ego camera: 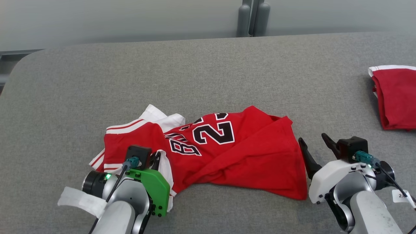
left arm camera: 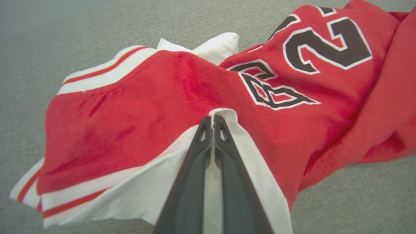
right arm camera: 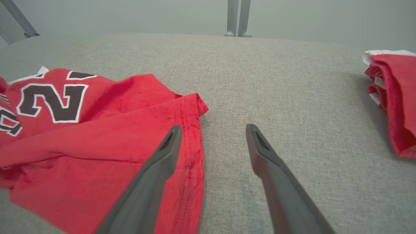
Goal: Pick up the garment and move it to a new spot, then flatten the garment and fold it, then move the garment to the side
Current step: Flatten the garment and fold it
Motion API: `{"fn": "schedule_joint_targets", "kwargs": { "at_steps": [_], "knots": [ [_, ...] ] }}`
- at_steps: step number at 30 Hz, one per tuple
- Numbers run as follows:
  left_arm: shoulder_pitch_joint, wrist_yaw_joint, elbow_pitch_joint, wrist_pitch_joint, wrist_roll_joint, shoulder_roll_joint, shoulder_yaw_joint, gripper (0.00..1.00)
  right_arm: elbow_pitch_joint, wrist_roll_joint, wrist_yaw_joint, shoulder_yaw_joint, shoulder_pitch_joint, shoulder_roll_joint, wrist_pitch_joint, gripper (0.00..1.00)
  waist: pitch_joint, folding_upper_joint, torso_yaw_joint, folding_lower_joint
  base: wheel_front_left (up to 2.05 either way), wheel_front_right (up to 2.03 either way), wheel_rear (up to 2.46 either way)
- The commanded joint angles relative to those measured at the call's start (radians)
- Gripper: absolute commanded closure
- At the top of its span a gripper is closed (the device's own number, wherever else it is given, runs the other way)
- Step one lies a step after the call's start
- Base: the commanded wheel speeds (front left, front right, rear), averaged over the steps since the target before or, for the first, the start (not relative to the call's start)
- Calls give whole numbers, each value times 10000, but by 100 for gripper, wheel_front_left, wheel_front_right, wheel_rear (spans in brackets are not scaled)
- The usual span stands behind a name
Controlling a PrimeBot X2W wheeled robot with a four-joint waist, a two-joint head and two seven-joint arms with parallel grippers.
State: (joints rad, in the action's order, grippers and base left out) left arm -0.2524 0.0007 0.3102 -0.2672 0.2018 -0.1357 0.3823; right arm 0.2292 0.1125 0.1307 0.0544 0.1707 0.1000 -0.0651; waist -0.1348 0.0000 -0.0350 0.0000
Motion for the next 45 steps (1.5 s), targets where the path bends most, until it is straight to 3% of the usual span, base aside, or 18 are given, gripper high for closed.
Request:
{"fn": "schedule_joint_targets", "kwargs": {
  "at_steps": [1, 14, 16, 17, 20, 23, 25, 26, 28, 29, 31, 33, 34, 35, 45],
  "knots": [
    [-153, 82, -46, 32, 107, -61, -59, 100, 148, 89, -2, -78, 172, 30, -161, 0, -45, 0, -45, 0, 0, 0, 0],
    [-226, 143, -146, 56, 290, -40, -43, 100, 679, 1064, -2, -21, 171, -86, -1614, 2, -277, 0, -319, 0, 0, 0, 0],
    [-244, 163, -157, 74, 328, -40, -43, 100, 687, 1055, -2, -31, 150, -58, -1689, 36, -304, 0, -342, 0, 0, 0, 0],
    [-245, 175, -159, 76, 336, -45, -46, 100, 717, 1054, -2, -35, 136, -61, -1739, 37, -319, 0, -346, 0, 0, 0, 0],
    [-275, 198, -182, 91, 359, -75, -50, 100, 751, 1120, -2, -15, 145, -84, -1907, 26, -383, 0, -358, 0, 0, 0, 0],
    [-313, 248, -206, 121, 376, -89, -49, 100, 820, 1179, -2, -41, 200, -114, -2072, 35, -456, 0, -381, 0, 0, 0, 0],
    [-344, 267, -225, 127, 395, -87, -52, 100, 853, 1196, -2, -26, 232, -129, -2155, 18, -512, 0, -406, 0, 0, 0, 0],
    [-349, 283, -228, 136, 409, -85, -50, 100, 863, 1214, -2, -42, 249, -132, -2163, 18, -539, 0, -418, 0, 0, 0, 0],
    [-370, 309, -227, 148, 414, -84, -60, 100, 911, 1276, -2, -14, 270, -149, -2212, 25, -584, 0, -440, 0, 0, 0, 0],
    [-384, 325, -218, 142, 419, -92, -62, 100, 926, 1306, -2, -8, 286, -154, -2235, 39, -607, 0, -449, 0, 0, 0, 0],
    [-412, 342, -219, 181, 438, -116, -69, 100, 968, 1338, -2, 40, 300, -160, -2267, 41, -647, 0, -467, 0, 0, 0, 0],
    [-430, 360, -214, 212, 461, -127, -69, 100, 988, 1360, -2, 73, 331, -143, -2272, 55, -679, 0, -480, 0, 0, 0, 0],
    [-438, 355, -205, 215, 482, -138, -72, 100, 998, 1385, -2, 94, 341, -137, -2294, 73, -692, 0, -486, 0, 0, 0, 0],
    [-450, 368, -189, 229, 502, -149, -73, 100, 970, 1397, -2, 117, 367, -113, -2253, 100, -694, 0, -489, 0, 0, 0, 0],
    [-688, 528, -759, 1268, 828, 48, -427, 100, 130, 1481, -5, -82, 417, 6, -1704, 100, -490, 0, -505, 0, 0, 0, 0]
  ]
}}
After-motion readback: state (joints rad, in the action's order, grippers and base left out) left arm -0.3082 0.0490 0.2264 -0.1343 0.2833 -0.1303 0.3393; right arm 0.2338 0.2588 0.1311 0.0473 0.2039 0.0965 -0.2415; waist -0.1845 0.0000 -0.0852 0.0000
